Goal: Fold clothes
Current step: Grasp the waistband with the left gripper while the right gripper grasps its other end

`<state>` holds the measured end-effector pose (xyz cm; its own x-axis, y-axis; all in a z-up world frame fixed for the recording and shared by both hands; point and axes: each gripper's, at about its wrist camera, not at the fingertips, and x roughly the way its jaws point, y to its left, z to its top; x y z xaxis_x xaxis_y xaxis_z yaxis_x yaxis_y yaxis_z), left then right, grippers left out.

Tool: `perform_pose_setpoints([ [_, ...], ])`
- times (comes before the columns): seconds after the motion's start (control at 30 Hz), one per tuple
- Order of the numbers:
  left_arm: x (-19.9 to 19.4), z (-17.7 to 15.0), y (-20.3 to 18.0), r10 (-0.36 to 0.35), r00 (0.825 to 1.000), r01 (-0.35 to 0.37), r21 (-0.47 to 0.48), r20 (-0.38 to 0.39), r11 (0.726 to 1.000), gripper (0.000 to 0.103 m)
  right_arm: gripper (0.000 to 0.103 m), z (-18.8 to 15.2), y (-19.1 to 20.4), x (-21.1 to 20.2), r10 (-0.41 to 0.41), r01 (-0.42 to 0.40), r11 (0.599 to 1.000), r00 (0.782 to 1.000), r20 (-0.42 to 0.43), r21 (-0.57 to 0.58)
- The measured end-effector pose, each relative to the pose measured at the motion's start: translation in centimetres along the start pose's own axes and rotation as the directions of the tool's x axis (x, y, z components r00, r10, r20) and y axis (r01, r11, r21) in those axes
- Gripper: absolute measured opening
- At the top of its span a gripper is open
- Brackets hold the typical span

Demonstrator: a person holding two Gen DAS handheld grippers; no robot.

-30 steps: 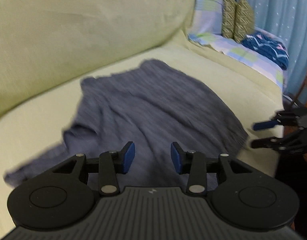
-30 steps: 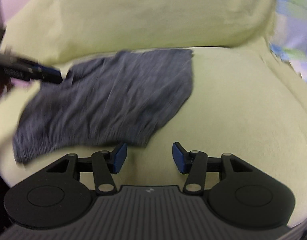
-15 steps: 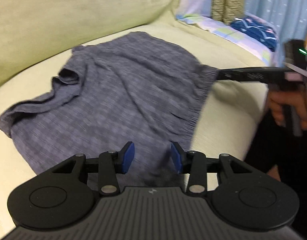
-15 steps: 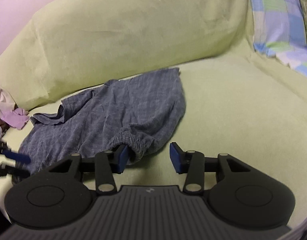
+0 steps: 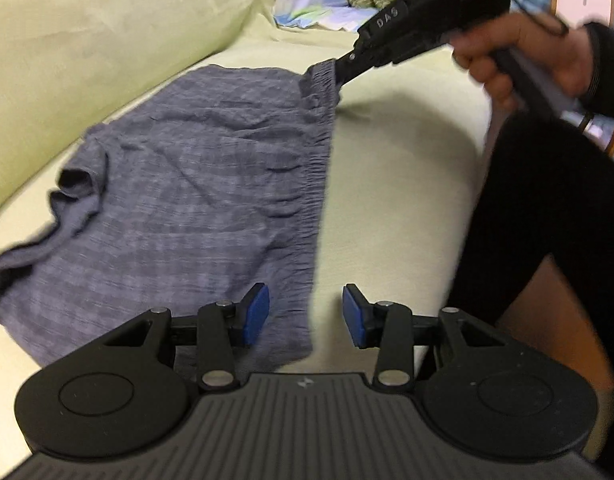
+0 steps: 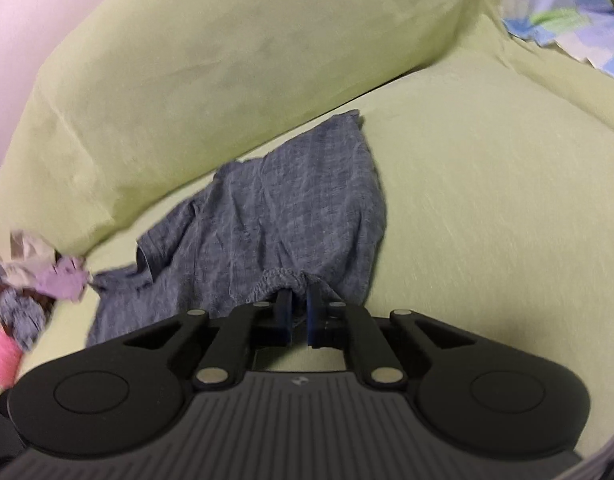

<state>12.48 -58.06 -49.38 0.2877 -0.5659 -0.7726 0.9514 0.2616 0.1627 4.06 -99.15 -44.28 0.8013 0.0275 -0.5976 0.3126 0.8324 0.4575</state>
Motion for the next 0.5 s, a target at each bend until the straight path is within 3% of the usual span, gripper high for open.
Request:
perform_pose_setpoints([
  [0.1, 0.7, -0.3, -0.2, 0.042, 0.998, -0.04, 0.048, -0.05, 0.998, 0.047, 0.004, 0.3, 0.4, 0.6, -0.001, 0.001, 1.0, 1.0, -0.013, -0.018],
  [0.17, 0.5, -0.1, 0.7, 0.029, 0.998, -0.031, -0.018, -0.064, 0.999, 0.026, 0.004, 0.5, 0.8, 0.8, -0.004, 0.004, 0.999, 1.0, -0.012, -0.035],
  [0.23, 0.1, 0.0, 1.6, 0.012, 0.998, -0.017, -0.077, -0.062, 0.997, 0.025, 0.004, 0.6, 1.1, 0.9, -0.01, 0.009, 0.999, 1.0, -0.012, -0.052],
  [0.37, -1.9, -0.2, 4.4, -0.127, 0.992, 0.117, -0.265, -0.021, 0.957, 0.024, 0.004, 1.0, 1.1, 0.4, -0.013, 0.012, 0.997, 1.0, -0.022, -0.082],
  [0.5, -3.4, -0.4, 5.5, -0.278, 0.96, 0.258, -0.292, -0.028, 0.921, 0.024, 0.004, 1.3, 1.3, -1.1, 0.021, -0.033, 0.99, 0.996, -0.083, -0.137],
])
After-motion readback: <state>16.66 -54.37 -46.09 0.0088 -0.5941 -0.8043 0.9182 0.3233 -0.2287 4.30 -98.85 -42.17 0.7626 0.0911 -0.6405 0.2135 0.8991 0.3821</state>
